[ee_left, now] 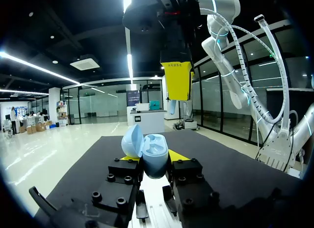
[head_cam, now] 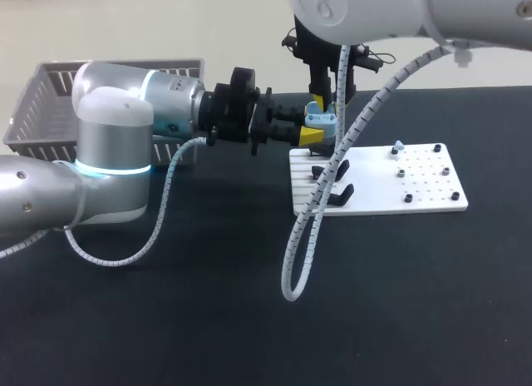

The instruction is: Pick up each earbud case from the left stands, insert the matching earbuds, close the lid, and place the case in the box.

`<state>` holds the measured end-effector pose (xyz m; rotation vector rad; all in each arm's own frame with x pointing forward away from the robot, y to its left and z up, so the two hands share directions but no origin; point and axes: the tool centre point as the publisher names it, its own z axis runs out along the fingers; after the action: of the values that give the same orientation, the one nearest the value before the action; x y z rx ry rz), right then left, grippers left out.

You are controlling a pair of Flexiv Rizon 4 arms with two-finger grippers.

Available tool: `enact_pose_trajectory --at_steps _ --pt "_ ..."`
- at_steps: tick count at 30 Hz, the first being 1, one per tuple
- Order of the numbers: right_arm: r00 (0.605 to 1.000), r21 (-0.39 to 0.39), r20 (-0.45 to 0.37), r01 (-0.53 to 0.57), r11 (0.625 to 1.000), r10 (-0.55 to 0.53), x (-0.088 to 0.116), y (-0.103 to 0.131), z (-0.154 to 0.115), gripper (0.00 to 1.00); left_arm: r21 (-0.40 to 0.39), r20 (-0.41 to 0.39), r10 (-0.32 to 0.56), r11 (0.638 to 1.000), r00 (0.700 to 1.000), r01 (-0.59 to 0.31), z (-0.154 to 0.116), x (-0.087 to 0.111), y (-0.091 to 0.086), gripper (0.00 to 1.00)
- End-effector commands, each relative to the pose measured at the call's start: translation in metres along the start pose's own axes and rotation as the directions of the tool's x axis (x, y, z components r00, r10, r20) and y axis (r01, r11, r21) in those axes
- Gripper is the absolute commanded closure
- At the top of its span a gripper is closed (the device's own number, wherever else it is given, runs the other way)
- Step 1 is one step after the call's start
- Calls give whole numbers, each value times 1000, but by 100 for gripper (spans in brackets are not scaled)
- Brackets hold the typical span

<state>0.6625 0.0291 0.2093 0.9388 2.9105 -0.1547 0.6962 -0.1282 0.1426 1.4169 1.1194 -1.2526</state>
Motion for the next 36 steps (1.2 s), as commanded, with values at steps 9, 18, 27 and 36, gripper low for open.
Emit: enact_pose_trajectory --at_steps 9,18,27,36 --pt "1000 -19 -1 -13 1000 13 -8 15 6 100 -2 3 3 1000 1000 -3 0 1 0 100" --pt "999 -42 -25 -35 998 34 -8 17 12 100 -2 3 3 1000 1000 -3 0 1 0 100" --pt "998 -43 -41 -42 998 41 -7 16 16 100 -2 3 3 1000 1000 -3 0 1 0 100" --pt "998 -50 -38 -46 998 45 -10 15 17 100 -2 3 3 1000 1000 -3 0 1 0 100"
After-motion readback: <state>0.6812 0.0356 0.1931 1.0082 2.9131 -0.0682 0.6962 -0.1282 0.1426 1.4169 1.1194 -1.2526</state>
